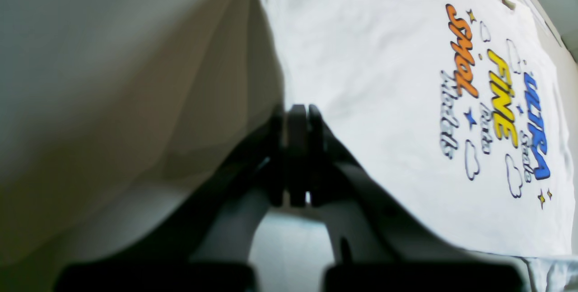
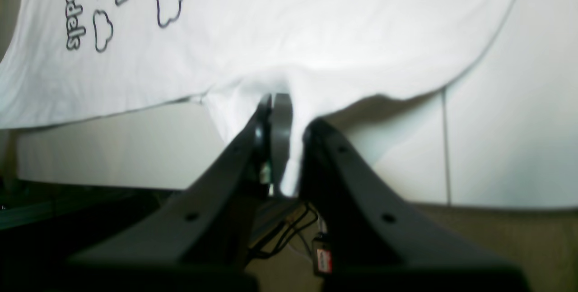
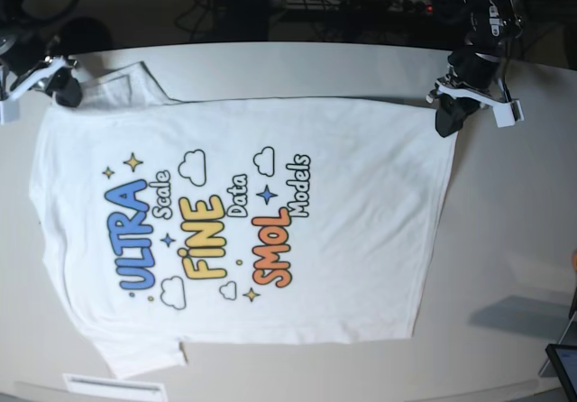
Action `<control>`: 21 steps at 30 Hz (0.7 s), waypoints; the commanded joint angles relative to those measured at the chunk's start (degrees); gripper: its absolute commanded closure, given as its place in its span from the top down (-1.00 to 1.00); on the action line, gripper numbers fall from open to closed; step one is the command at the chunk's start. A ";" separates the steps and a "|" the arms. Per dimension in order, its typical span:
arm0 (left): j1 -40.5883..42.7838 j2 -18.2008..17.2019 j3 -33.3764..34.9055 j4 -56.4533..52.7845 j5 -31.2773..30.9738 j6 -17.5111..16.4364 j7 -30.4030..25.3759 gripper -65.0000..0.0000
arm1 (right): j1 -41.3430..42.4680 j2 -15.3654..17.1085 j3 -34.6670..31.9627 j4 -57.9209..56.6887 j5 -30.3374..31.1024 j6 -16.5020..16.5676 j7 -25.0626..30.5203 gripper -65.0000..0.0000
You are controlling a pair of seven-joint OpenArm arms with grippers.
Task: Fold the T-shirt properly
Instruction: 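Pull the held shoulder edge across the shirt toward the hem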
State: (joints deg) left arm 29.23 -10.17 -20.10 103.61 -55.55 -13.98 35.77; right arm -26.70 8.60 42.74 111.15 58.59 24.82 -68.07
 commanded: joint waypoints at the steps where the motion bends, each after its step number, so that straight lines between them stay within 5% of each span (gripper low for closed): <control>1: 0.17 -0.68 -0.34 0.96 -0.67 -0.57 -1.00 -1.00 | 0.90 0.67 0.38 1.07 1.24 0.10 -0.19 -0.99; 7: 0.09 -0.33 0.01 1.13 -1.64 -0.48 -0.91 -1.00 | 6.43 0.67 0.38 1.07 1.15 0.02 -4.50 -0.99; 14: -0.97 -2.53 0.01 0.96 -13.86 4.70 -0.91 -1.00 | 9.86 0.76 0.03 1.07 1.24 -4.47 -6.08 -0.99; 21: -4.49 -2.53 -0.08 0.61 -14.47 4.97 -0.91 -1.00 | 12.85 2.70 -0.24 0.71 1.24 -4.91 -6.17 -0.99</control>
State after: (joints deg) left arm 25.12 -12.03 -19.88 103.33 -69.10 -8.69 36.03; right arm -14.41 10.63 42.37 111.11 58.28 19.84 -75.42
